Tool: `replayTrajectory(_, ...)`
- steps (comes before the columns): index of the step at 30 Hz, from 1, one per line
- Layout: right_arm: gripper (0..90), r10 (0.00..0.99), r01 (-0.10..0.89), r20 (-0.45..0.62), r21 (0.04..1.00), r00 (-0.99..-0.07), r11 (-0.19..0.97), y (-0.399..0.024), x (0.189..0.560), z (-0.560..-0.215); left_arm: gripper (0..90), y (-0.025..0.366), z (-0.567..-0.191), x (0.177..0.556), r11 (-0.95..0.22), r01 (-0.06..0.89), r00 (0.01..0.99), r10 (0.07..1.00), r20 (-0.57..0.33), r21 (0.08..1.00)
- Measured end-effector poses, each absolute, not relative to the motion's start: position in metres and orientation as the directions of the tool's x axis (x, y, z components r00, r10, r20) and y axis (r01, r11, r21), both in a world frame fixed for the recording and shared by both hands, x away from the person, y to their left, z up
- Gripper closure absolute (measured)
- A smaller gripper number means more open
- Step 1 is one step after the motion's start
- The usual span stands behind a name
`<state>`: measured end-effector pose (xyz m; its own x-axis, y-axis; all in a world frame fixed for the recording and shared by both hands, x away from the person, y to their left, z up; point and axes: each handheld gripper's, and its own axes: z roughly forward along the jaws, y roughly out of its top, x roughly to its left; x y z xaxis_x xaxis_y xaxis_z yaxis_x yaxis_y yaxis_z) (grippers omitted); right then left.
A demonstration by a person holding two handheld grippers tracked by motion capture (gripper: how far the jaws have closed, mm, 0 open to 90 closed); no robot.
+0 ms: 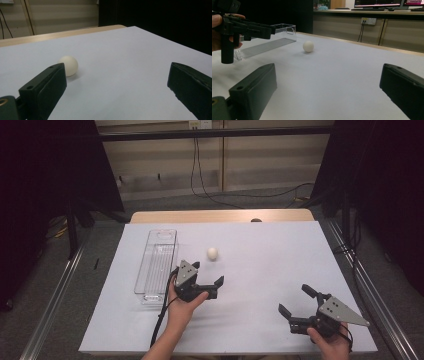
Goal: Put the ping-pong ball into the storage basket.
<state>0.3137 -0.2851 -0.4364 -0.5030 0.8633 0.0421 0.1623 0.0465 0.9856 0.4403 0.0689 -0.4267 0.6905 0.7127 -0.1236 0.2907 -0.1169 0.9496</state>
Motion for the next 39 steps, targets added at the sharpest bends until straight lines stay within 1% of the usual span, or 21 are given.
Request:
replayTrajectory(10, 0.6, 0.862, 0.158, 0.038, 0.986, -0.505, 0.049, -0.285, 0.314, -0.436, 2.3, 0.065, -0.423, 0.444, -0.119, 0.293, 0.689, 0.714, -0.123, 0.949)
replayTrajectory(14, 0.7, 0.863, 0.157, 0.038, 0.986, -0.504, 0.048, -0.285, 0.314, -0.436, 2.4, 0.064, -0.423, 0.447, -0.148, 0.297, 0.693, 0.713, -0.106, 0.943)
replayTrajectory(16, 0.6, 0.863, 0.158, 0.039, 0.986, -0.504, 0.047, -0.285, 0.314, -0.436, 2.4, 0.063, -0.424, 0.447, -0.134, 0.297, 0.688, 0.717, -0.115, 0.945)
replayTrajectory(26, 0.6, 0.864, 0.158, 0.041, 0.986, -0.503, 0.045, -0.285, 0.314, -0.436, 2.5, 0.061, -0.423, 0.451, -0.143, 0.301, 0.683, 0.722, -0.108, 0.943)
replayTrajectory(31, 0.6, 0.863, 0.159, 0.043, 0.986, -0.503, 0.043, -0.285, 0.314, -0.436, 2.5, 0.059, -0.425, 0.453, -0.127, 0.305, 0.672, 0.731, -0.119, 0.944)
replayTrajectory(33, 0.7, 0.865, 0.158, 0.045, 0.987, -0.500, 0.040, -0.285, 0.314, -0.436, 2.6, 0.060, -0.425, 0.454, -0.146, 0.302, 0.680, 0.726, -0.106, 0.942)
replayTrajectory(39, 0.7, 0.862, 0.156, 0.041, 0.987, -0.506, 0.045, -0.285, 0.314, -0.436, 2.6, 0.058, -0.426, 0.455, -0.144, 0.305, 0.676, 0.729, -0.108, 0.941)
